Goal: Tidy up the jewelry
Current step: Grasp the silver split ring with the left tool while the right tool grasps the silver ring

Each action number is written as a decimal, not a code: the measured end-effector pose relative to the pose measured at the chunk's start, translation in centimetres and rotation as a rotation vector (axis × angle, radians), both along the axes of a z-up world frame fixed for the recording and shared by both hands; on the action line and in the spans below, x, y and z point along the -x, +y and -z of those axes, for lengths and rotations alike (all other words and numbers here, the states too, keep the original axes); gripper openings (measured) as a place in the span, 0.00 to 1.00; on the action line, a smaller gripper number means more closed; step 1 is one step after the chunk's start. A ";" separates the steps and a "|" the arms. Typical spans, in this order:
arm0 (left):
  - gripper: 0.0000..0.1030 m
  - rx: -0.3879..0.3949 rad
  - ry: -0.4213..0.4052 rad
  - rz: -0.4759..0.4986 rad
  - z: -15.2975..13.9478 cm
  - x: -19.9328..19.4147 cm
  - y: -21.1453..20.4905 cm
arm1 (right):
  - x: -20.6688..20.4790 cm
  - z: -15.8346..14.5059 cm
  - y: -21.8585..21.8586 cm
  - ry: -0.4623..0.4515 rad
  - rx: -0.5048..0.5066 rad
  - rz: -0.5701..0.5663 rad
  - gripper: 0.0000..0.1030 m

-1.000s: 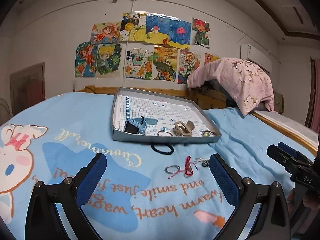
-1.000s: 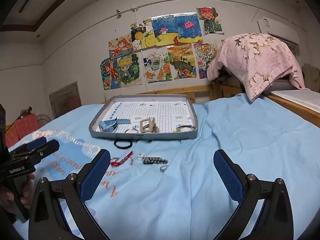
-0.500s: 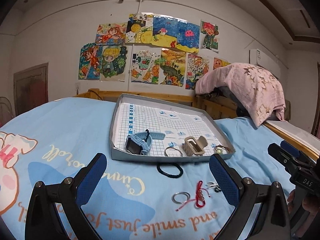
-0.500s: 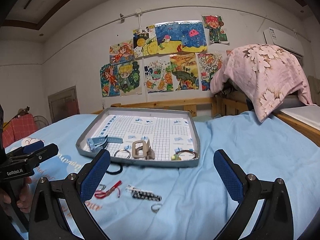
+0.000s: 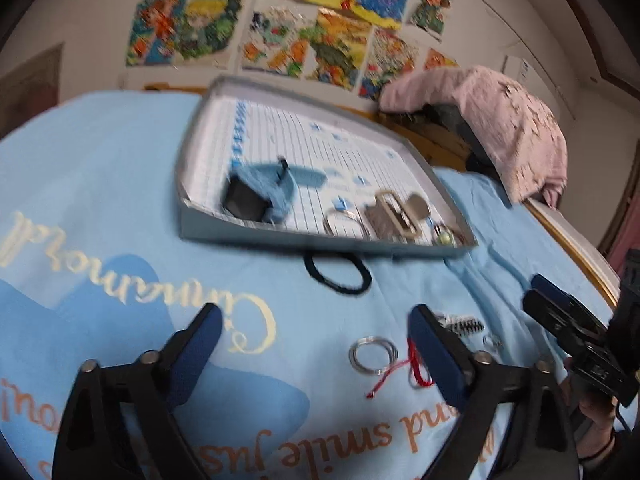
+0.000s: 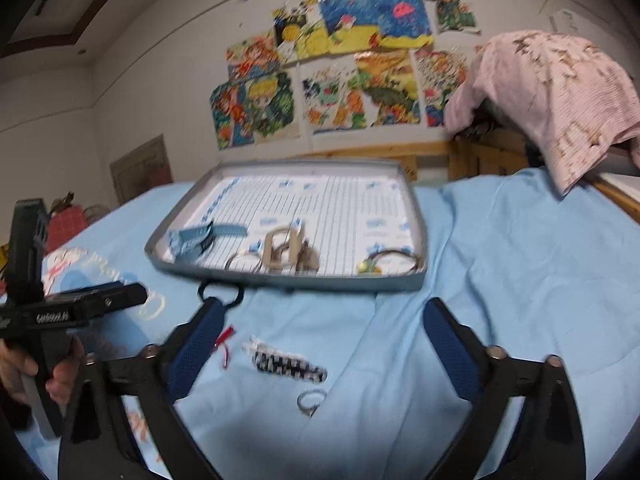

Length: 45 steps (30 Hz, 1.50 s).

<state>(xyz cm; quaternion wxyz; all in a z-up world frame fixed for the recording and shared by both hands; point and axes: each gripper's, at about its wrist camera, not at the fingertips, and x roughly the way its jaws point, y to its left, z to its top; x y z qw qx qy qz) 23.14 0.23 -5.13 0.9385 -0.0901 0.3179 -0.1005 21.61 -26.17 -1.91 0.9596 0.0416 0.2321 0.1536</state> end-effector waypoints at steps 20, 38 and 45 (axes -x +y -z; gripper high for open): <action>0.60 -0.089 0.096 0.201 2.9 -1.3 -2.9 | -0.1 4.2 1.4 0.193 0.091 -0.101 0.39; 0.28 -0.235 0.176 0.235 4.0 -2.6 -4.9 | -0.5 5.2 2.1 0.288 0.103 -0.122 0.33; 0.28 -0.207 0.169 0.250 3.9 -1.5 -4.4 | -0.4 5.3 2.6 0.305 0.093 -0.172 0.30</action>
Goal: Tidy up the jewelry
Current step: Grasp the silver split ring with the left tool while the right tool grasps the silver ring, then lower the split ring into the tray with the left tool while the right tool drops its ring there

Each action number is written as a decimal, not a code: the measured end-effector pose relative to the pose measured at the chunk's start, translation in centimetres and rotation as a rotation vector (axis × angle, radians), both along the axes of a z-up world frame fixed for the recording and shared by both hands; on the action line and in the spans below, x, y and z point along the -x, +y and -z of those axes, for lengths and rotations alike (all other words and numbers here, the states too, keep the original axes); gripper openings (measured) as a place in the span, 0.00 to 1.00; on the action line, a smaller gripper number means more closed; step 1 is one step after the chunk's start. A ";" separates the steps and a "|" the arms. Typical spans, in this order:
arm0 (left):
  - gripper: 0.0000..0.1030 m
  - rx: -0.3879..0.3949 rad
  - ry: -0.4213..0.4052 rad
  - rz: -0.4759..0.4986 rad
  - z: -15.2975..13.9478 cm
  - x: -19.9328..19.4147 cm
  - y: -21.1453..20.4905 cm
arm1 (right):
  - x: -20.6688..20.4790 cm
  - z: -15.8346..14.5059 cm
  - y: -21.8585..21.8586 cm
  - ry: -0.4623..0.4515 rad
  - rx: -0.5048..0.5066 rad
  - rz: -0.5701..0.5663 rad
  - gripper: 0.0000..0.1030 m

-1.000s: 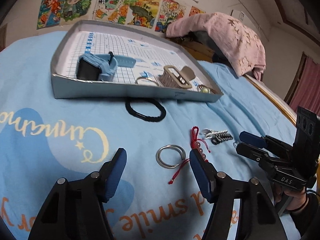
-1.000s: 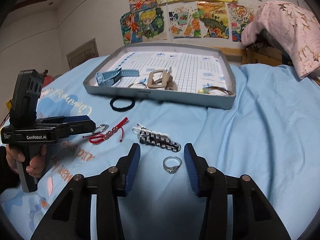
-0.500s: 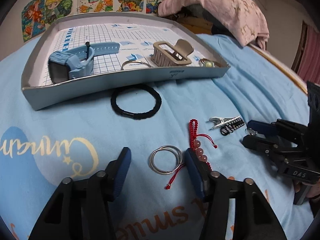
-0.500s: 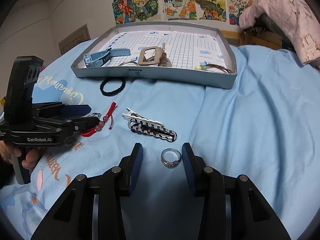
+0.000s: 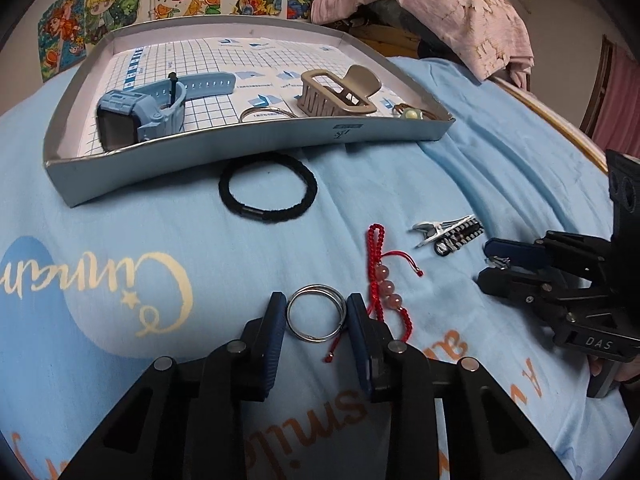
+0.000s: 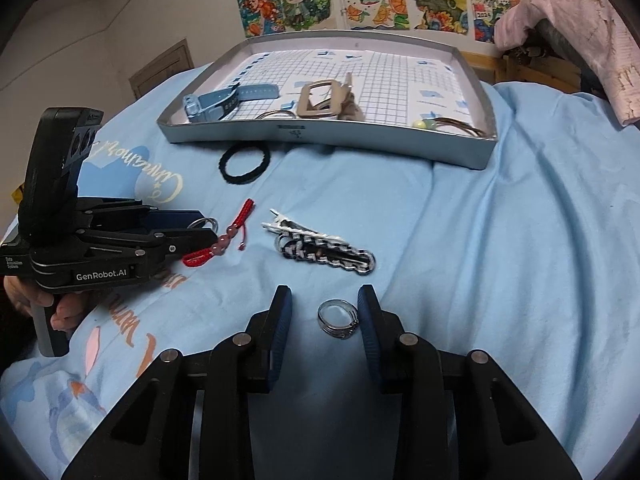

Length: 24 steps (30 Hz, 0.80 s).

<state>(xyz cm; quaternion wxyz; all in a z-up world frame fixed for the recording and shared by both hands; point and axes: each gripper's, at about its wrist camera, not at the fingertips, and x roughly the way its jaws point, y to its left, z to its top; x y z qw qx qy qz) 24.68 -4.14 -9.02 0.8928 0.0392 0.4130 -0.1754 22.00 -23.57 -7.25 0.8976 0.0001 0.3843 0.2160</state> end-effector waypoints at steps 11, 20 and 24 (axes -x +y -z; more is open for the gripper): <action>0.28 0.103 -0.063 -0.002 -0.9 1.6 1.4 | 0.3 0.0 0.3 0.000 0.009 0.000 0.18; 0.28 0.207 -0.161 -0.023 -2.9 2.9 2.8 | 1.8 -2.3 1.1 -0.138 0.004 -0.031 0.17; 0.28 0.251 -0.172 -0.057 -4.2 1.5 3.0 | 0.7 -3.7 1.4 -0.199 0.004 -0.018 0.17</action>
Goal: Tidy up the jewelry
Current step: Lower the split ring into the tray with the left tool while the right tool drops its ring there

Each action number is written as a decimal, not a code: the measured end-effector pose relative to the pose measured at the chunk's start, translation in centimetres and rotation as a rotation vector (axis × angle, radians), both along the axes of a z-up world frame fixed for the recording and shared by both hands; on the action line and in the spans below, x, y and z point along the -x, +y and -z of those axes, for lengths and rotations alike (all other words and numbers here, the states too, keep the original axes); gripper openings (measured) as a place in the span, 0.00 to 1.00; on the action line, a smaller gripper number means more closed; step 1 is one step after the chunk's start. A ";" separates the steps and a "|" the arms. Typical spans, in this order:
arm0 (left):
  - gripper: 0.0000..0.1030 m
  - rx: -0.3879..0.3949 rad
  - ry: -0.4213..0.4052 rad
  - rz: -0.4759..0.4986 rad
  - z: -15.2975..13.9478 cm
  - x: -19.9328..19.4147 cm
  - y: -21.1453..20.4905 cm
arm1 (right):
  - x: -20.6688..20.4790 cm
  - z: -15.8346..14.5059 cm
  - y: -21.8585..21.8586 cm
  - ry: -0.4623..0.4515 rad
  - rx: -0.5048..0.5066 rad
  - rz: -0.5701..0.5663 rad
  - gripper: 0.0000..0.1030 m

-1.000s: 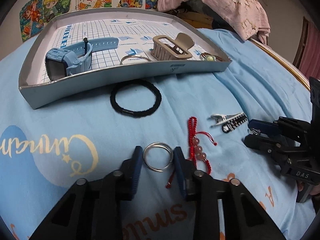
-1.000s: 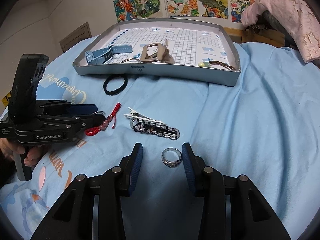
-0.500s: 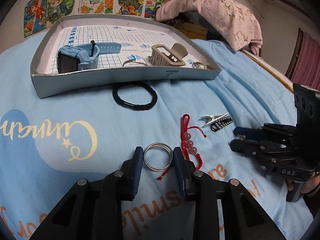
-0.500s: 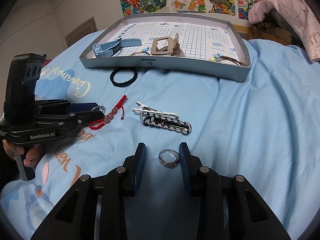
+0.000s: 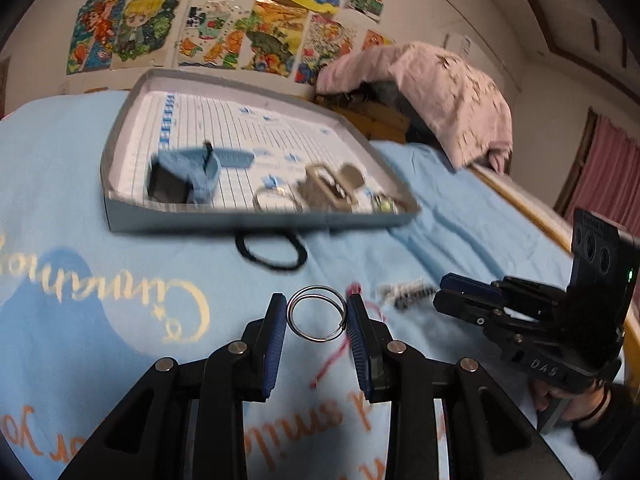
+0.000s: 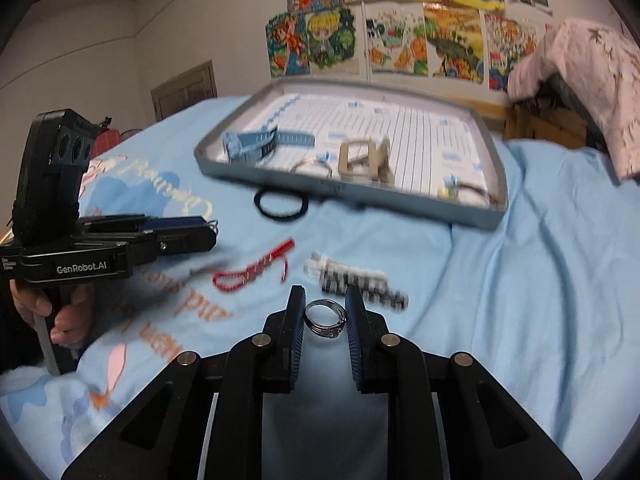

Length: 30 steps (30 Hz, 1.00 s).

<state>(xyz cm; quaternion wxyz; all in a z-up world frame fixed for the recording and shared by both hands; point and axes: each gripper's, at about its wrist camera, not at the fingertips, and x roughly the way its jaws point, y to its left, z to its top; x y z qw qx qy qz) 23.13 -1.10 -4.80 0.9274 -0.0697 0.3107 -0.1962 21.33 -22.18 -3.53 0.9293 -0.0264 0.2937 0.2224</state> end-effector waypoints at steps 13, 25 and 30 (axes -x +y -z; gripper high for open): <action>0.28 -0.015 -0.056 -0.121 -4.2 -7.4 -0.9 | -8.7 -2.2 -1.3 -0.099 -0.087 0.163 0.17; 0.28 -0.176 0.041 -0.139 -2.1 -11.0 -3.5 | -13.7 0.0 0.0 0.015 -0.030 0.170 0.17; 0.28 -0.218 0.064 -0.119 -1.6 -11.4 -4.2 | -14.2 0.7 0.2 0.046 -0.024 0.171 0.17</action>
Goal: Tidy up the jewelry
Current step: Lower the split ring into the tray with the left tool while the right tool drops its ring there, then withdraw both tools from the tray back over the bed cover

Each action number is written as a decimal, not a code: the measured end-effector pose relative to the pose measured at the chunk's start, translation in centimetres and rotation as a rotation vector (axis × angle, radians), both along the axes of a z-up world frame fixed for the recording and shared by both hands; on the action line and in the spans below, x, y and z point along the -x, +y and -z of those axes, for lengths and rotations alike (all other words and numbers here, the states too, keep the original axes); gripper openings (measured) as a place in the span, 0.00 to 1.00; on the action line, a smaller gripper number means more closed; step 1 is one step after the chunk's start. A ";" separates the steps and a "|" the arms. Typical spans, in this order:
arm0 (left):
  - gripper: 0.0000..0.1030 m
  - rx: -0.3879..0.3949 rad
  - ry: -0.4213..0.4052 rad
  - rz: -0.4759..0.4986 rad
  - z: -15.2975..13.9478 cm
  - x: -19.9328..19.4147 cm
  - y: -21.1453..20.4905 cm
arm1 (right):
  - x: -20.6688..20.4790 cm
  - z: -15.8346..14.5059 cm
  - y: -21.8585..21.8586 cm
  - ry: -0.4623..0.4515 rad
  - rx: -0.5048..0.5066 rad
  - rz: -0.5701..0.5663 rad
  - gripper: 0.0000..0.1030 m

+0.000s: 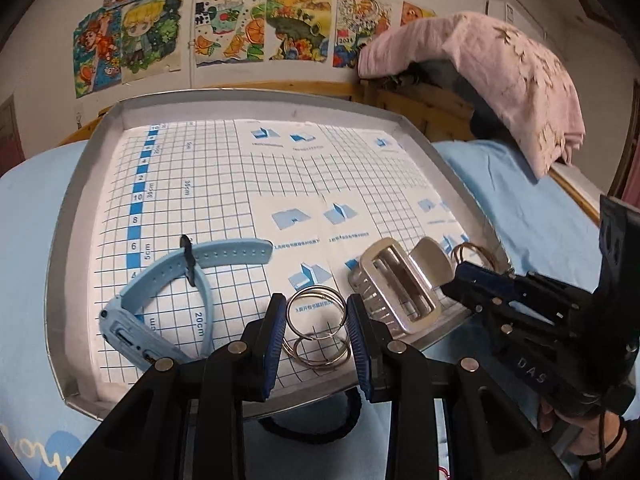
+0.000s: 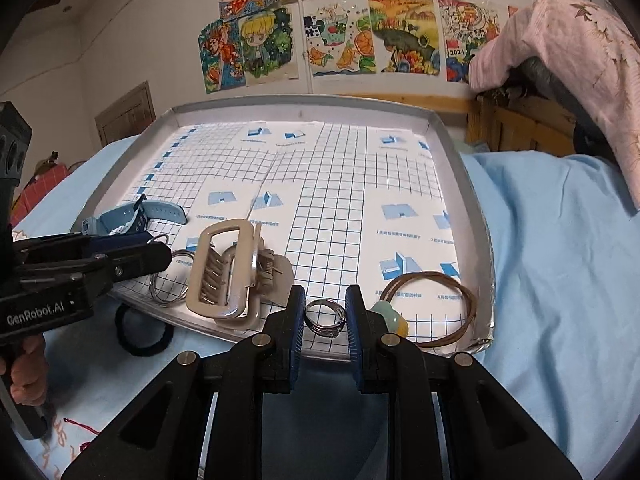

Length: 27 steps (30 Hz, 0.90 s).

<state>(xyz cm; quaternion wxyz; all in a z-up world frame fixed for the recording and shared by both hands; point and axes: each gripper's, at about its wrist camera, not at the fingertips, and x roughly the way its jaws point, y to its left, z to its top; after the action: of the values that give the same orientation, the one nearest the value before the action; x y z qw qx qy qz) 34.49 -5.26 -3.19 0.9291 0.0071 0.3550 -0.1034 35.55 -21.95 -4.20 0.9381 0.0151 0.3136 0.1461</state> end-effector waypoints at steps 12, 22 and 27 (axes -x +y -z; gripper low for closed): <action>0.38 0.044 0.006 -0.002 0.0 0.3 0.3 | 0.9 -0.2 -1.2 -0.021 -0.034 0.018 0.27; 0.79 0.147 -0.131 -0.029 -2.4 3.6 1.5 | 5.1 -2.7 -4.7 -0.173 -0.122 0.134 0.54; 1.00 0.179 -0.279 -0.074 -4.3 7.7 2.5 | 8.3 -4.8 -5.1 -0.283 -0.146 0.141 0.86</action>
<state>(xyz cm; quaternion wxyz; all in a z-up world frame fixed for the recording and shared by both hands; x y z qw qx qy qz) 26.74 -2.79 1.12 0.9695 -0.0744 0.2119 -0.0985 27.21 -27.03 0.59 0.9772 0.0843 0.1653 0.1029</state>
